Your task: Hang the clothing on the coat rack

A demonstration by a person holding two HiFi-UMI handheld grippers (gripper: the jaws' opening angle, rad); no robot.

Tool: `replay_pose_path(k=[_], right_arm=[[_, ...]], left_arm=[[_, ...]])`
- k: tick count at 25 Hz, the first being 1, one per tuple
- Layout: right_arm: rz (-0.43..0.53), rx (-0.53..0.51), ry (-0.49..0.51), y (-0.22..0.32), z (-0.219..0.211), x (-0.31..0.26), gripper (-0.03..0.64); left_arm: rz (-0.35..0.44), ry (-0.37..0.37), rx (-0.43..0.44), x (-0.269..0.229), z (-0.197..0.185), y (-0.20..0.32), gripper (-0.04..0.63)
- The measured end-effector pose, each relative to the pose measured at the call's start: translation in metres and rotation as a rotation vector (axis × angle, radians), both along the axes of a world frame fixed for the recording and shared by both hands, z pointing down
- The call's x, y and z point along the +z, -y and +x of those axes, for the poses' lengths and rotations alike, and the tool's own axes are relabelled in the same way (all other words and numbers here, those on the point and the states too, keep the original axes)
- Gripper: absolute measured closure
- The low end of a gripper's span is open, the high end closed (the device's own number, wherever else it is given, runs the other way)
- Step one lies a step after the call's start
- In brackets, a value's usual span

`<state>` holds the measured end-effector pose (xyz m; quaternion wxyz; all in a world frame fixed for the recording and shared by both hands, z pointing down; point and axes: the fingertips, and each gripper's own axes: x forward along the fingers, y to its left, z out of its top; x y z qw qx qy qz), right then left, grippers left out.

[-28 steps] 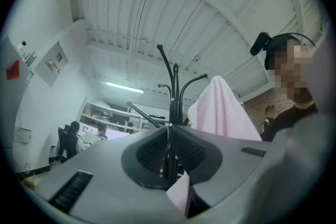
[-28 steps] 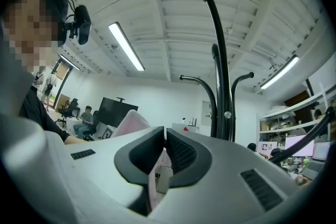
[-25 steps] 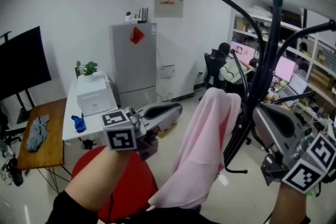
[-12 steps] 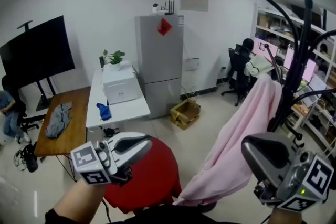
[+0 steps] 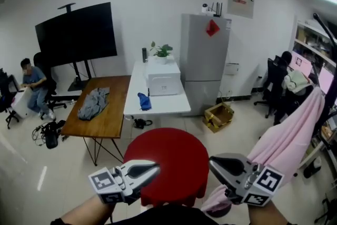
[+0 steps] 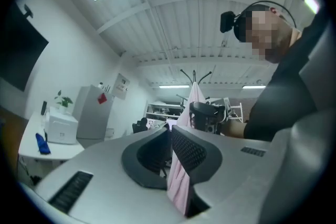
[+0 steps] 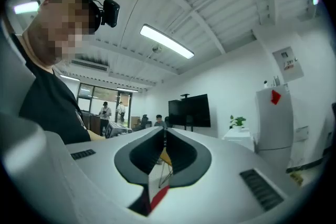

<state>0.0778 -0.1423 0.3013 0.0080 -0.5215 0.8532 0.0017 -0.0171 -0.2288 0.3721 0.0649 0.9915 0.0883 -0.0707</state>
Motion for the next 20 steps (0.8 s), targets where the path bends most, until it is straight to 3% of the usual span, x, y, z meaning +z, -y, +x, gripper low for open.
replay_pose_path(k=[4,8,11,14,20], right_arm=[[-0.088,-0.085,0.079,0.033,-0.015,0.094,0.615],[-0.189,0.002,0.270,0.048,-0.011,0.179,0.617],[-0.269,0.017,0.328,0.045,-0.023,0.222,0.617],[-0.270,-0.036,0.316,0.038,-0.037,0.226,0.617],[-0.252,-0.086,0.276,0.034,-0.049,0.222,0.617]], left_arm=[[-0.135,0.038,-0.132,0.063,-0.025,0.012,0.569],[-0.208,0.103,-0.308,0.124,-0.049,0.021,0.569],[-0.269,0.138,-0.389,0.150,-0.064,0.016,0.569],[-0.287,0.136,-0.412,0.149,-0.070,0.012,0.569],[-0.295,0.176,-0.371,0.156,-0.061,-0.003,0.569]])
